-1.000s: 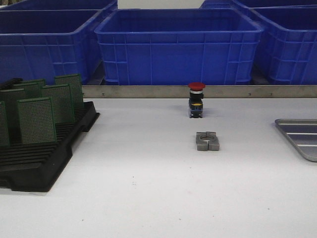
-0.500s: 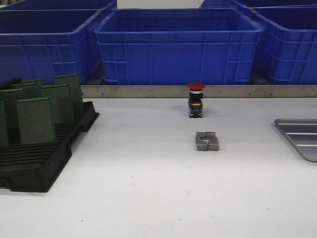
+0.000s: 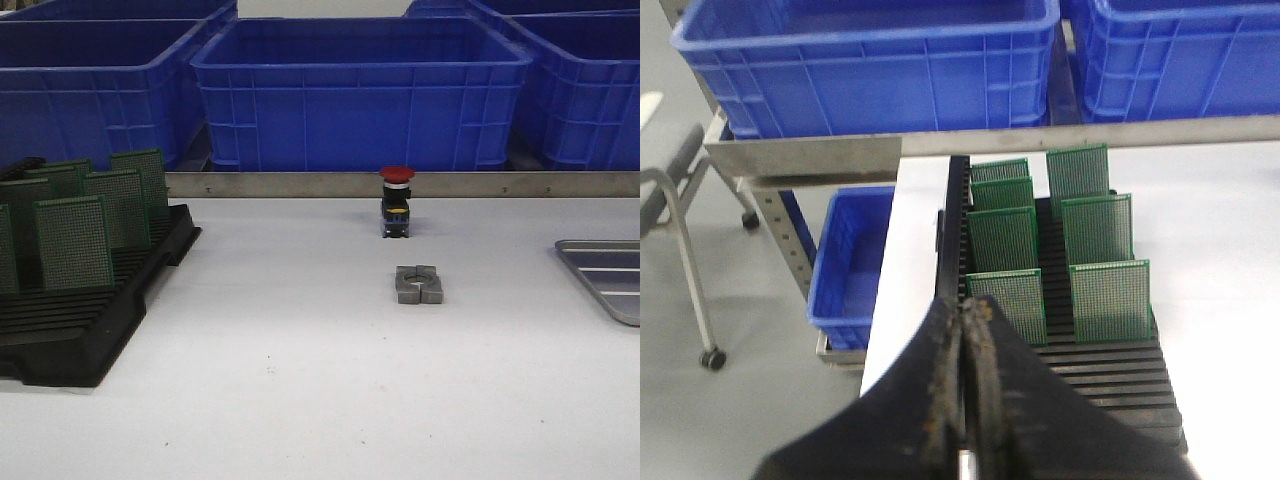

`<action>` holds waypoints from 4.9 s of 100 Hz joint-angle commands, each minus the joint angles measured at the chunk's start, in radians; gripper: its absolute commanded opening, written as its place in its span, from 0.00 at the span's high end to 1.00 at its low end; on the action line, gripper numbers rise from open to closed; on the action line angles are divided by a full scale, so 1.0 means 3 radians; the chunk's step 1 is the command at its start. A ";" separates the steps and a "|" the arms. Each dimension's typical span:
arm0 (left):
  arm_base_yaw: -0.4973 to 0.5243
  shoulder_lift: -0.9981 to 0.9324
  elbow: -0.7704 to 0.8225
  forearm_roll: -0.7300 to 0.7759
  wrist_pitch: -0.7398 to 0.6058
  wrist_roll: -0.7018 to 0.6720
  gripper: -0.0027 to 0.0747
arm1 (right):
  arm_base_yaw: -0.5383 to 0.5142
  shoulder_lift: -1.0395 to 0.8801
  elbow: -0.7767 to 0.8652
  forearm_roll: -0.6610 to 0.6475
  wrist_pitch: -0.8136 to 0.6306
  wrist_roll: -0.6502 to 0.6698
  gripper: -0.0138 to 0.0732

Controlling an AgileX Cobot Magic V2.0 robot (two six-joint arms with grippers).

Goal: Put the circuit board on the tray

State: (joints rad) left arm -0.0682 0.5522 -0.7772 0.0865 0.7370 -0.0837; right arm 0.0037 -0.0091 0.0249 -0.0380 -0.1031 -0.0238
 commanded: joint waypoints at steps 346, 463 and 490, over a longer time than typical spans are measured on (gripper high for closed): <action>0.0001 0.4366 -0.2349 -0.1798 0.1056 0.5152 0.37 | -0.0020 -0.0075 -0.0041 -0.0032 -0.0250 -0.0009 0.92; 0.0001 0.4351 -0.2970 -0.2007 0.1801 0.5028 0.99 | -0.0020 -0.0075 -0.0041 -0.0032 -0.0250 -0.0009 0.92; -0.0112 0.3976 -0.3006 -0.2311 0.1801 0.4989 0.99 | -0.0020 -0.0075 -0.0041 -0.0032 -0.0250 -0.0009 0.92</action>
State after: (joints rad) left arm -0.0750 1.8415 -1.6445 -0.5222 1.2169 1.4344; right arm 0.0037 -0.0091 0.0249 -0.0380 -0.1031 -0.0238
